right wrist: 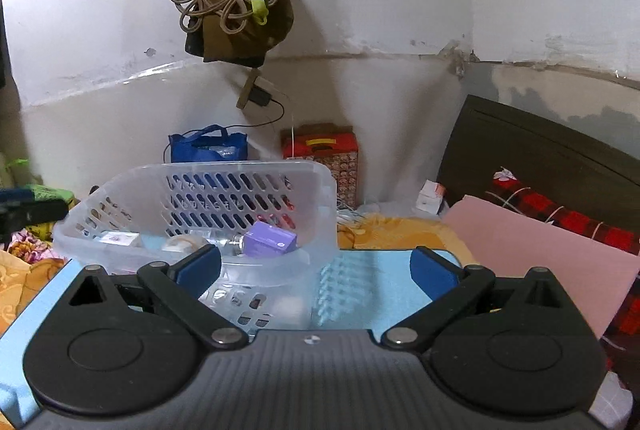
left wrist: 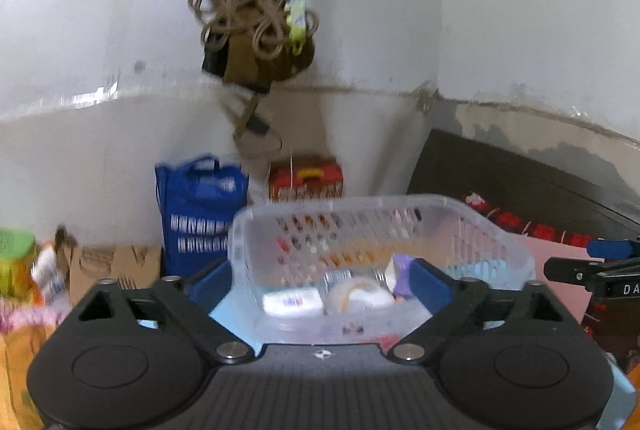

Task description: Organize objects

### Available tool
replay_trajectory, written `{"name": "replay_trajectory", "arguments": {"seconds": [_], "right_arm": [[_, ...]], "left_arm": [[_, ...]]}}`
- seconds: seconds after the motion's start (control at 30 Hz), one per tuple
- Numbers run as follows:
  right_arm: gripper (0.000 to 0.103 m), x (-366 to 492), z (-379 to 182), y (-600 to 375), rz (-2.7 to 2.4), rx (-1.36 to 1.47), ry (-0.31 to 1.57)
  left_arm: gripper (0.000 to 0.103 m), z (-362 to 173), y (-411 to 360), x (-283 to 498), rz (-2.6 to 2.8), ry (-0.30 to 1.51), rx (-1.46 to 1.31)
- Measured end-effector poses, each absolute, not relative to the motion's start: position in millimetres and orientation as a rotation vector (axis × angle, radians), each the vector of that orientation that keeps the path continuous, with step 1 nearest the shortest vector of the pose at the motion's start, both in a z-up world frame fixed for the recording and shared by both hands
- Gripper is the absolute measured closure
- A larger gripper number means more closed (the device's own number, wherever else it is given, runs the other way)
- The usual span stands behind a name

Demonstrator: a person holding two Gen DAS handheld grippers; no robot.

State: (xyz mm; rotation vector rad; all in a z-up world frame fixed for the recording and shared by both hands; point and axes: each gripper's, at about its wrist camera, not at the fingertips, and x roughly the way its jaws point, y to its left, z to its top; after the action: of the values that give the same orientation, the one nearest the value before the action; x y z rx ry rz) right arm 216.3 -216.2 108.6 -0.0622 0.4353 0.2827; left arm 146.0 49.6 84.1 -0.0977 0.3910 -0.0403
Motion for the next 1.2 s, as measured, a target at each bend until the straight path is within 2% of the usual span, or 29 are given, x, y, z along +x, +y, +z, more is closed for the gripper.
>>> {"name": "replay_trajectory", "arguments": {"seconds": [0.53, 1.2], "right_arm": [[0.000, 223, 113, -219, 0.329, 0.000, 0.559], [0.000, 208, 109, -190, 0.307, -0.114, 0.560]], "left_arm": [[0.005, 95, 33, 129, 0.067, 0.453, -0.067], [0.005, 85, 18, 122, 0.073, 0.518, -0.020]]}}
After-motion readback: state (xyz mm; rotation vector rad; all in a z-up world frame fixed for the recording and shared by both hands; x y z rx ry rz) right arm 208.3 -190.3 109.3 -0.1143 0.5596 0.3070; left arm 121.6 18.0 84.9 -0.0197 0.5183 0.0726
